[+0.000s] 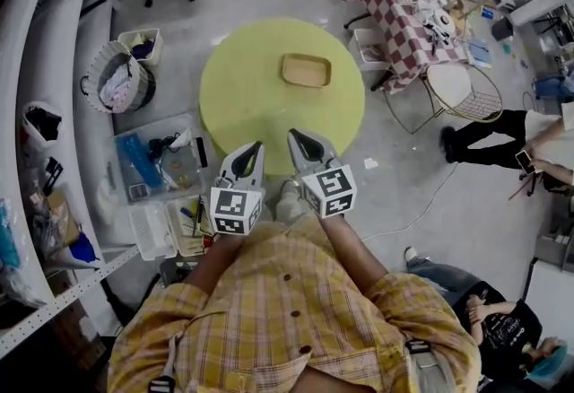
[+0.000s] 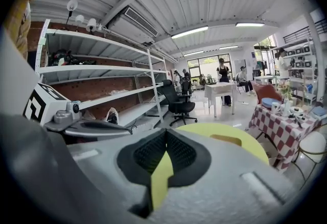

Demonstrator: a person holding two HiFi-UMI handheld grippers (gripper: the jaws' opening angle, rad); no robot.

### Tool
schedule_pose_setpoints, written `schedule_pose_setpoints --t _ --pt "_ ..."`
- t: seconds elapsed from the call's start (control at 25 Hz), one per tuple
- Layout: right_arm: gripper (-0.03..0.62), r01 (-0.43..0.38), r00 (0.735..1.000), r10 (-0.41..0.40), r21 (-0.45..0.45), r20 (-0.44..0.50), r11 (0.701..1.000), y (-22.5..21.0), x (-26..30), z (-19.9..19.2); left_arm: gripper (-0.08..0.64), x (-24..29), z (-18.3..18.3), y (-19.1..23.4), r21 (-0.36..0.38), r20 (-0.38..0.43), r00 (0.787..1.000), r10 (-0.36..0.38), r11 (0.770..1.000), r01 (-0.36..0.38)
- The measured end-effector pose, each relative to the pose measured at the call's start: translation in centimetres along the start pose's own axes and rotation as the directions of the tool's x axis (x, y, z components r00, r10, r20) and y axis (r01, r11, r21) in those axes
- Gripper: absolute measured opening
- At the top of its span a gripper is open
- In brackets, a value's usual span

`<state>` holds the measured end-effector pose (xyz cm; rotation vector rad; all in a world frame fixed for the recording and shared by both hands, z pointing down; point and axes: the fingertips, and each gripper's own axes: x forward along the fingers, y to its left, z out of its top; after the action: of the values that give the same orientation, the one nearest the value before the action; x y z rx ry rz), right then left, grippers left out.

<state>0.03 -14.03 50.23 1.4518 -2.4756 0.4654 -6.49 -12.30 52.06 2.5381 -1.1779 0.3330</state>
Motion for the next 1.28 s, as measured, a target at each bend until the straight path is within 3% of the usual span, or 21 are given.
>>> schedule_pose_setpoints --t 0.32,0.84,0.96,1.28 --pt "-0.002 -0.046 0.994 0.043 -0.027 -0.105 0.999 -0.5 2.0 -3.0 0.005 0.8 -1.3 0.5 -0.018 -0.037 0.998 0.050 0.999 -0.050" --pt "-0.003 -0.062 0.955 0.068 0.029 -0.290 0.998 -2.3 4.2 -8.9 0.005 2.0 -2.5 -0.1 -0.044 -0.062 0.995 0.081 0.995 -0.084" --pt "-0.002 -0.067 0.947 0.088 0.075 -0.311 0.995 -2.2 4.6 -10.1 0.005 2.0 -2.9 -0.3 -0.044 -0.069 0.994 0.082 0.995 -0.085" --pt "-0.002 -0.082 0.931 0.108 0.089 -0.348 0.993 -1.8 6.4 -12.3 0.005 1.8 -3.9 0.4 -0.056 -0.085 0.991 0.099 0.993 -0.103"
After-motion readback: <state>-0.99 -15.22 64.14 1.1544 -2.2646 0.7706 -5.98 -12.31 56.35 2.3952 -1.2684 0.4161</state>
